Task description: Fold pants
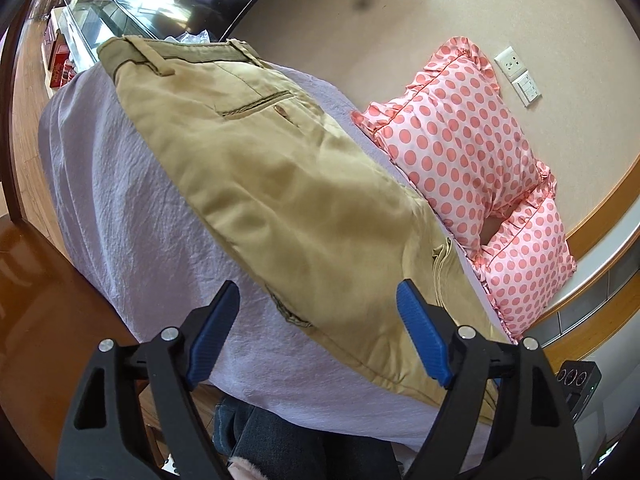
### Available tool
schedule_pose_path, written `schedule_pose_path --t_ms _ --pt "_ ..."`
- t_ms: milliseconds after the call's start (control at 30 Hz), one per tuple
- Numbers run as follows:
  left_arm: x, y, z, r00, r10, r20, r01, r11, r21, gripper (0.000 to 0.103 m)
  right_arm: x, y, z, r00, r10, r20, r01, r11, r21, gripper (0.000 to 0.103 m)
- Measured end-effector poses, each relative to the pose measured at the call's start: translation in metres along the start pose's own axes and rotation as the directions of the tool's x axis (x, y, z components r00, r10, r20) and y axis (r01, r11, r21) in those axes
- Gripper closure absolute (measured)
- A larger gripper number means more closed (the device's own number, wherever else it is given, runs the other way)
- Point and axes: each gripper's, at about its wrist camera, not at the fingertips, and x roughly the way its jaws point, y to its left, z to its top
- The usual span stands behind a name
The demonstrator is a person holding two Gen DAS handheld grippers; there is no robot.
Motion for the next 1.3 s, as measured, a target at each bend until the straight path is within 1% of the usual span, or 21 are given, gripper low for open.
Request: schedule_pose_path --t_ms 167,300,400,467,533,600,633,667,700,767,833,867,933,1000,1033,1067,1100,1133,1200,1267,1300 --pt "0.001 -0.015 0.014 1.0 0.002 0.018 -0.002 1.0 0.017 0.024 0.001 -0.006 -0.003 1.0 0.009 -0.001 -0.009 1.0 0.024 0.025" --pt "-0.003 -0.018 0.034 0.999 0.029 0.04 -0.029 0.999 0.014 0.024 0.001 -0.008 -0.003 1.0 0.015 0.005 -0.015 0.999 0.028 0.024" --pt "-0.001 -0.003 0.053 0.998 0.047 0.052 -0.044 0.998 -0.041 0.024 0.001 -0.008 -0.004 1.0 0.016 0.011 -0.016 0.999 0.03 0.024" --pt "0.0 0.009 0.065 0.997 0.035 0.065 -0.029 0.995 -0.092 0.026 0.0 -0.008 -0.006 1.0 0.019 0.015 -0.02 0.999 0.032 0.024" --pt "0.0 0.018 0.074 0.996 0.046 0.071 -0.036 0.99 -0.138 0.03 -0.002 -0.009 -0.006 1.0 0.021 0.018 -0.022 0.999 0.034 0.024" --pt "0.0 0.022 0.079 0.995 0.062 0.077 -0.047 0.983 -0.177 0.038 -0.003 -0.01 -0.007 0.999 0.024 0.022 -0.025 0.999 0.037 0.024" --pt "0.001 0.023 0.081 0.993 0.092 0.079 -0.076 0.98 -0.185 0.044 -0.004 -0.011 -0.007 0.999 0.027 0.025 -0.028 0.999 0.039 0.024" --pt "0.001 0.022 0.082 0.987 0.138 0.084 -0.122 0.977 -0.178 0.066 -0.005 -0.012 -0.008 0.999 0.03 0.028 -0.031 0.999 0.042 0.024" --pt "0.001 0.018 0.084 0.978 0.191 0.088 -0.176 0.972 -0.156 0.087 -0.006 -0.013 -0.008 0.999 0.033 0.033 -0.035 0.998 0.045 0.023" --pt "-0.002 -0.004 0.086 0.965 0.235 0.118 -0.228 0.971 -0.065 0.09 -0.011 -0.016 -0.009 0.998 0.036 0.043 -0.038 0.998 0.051 0.023" --pt "-0.006 -0.042 0.087 0.955 0.247 0.165 -0.261 0.963 0.07 0.092 -0.019 -0.02 -0.011 0.998 0.029 0.063 -0.033 0.998 0.058 0.02" --pt "-0.007 -0.066 0.086 0.954 0.237 0.186 -0.264 0.954 0.14 0.092 -0.025 -0.023 -0.012 0.997 0.022 0.076 -0.027 0.998 0.063 0.019" --pt "-0.008 -0.116 0.08 0.963 0.184 0.198 -0.234 0.934 0.27 0.092 -0.038 -0.032 -0.013 0.995 -0.002 0.104 -0.007 0.997 0.081 0.019" --pt "-0.007 -0.169 0.063 0.973 0.112 0.203 -0.188 0.894 0.407 0.092 -0.056 -0.043 -0.014 0.989 -0.033 0.141 0.018 0.994 0.111 0.019" --pt "-0.006 -0.196 0.051 0.978 0.066 0.197 -0.155 0.863 0.481 0.092 -0.066 -0.049 -0.015 0.985 -0.054 0.164 0.033 0.991 0.129 0.019" --pt "-0.005 -0.222 0.036 0.984 0.012 0.177 -0.11 0.825 0.555 0.092 -0.078 -0.055 -0.016 0.979 -0.079 0.187 0.051 0.988 0.147 0.018" --pt "-0.002 -0.247 0.019 0.989 -0.037 0.142 -0.059 0.783 0.619 0.091 -0.09 -0.062 -0.016 0.971 -0.113 0.21 0.078 0.983 0.169 0.012" --pt "0.002 -0.271 -0.002 0.992 -0.085 0.096 -0.003 0.733 0.68 0.09 -0.102 -0.069 -0.017 0.961 -0.15 0.232 0.106 0.975 0.195 0.01" --pt "0.017 -0.303 -0.047 0.99 -0.137 -0.017 0.102 0.639 0.762 0.089 -0.124 -0.086 -0.02 0.942 -0.203 0.267 0.134 0.958 0.254 0.009" --pt "0.039 -0.321 -0.097 0.98 -0.135 -0.145 0.195 0.536 0.821 0.089 -0.143 -0.104 -0.025 0.927 -0.244 0.287 0.145 0.934 0.327 0.009" --pt "0.05 -0.325 -0.12 0.975 -0.112 -0.194 0.224 0.493 0.841 0.09 -0.152 -0.112 -0.029 0.921 -0.257 0.294 0.142 0.922 0.361 0.009"
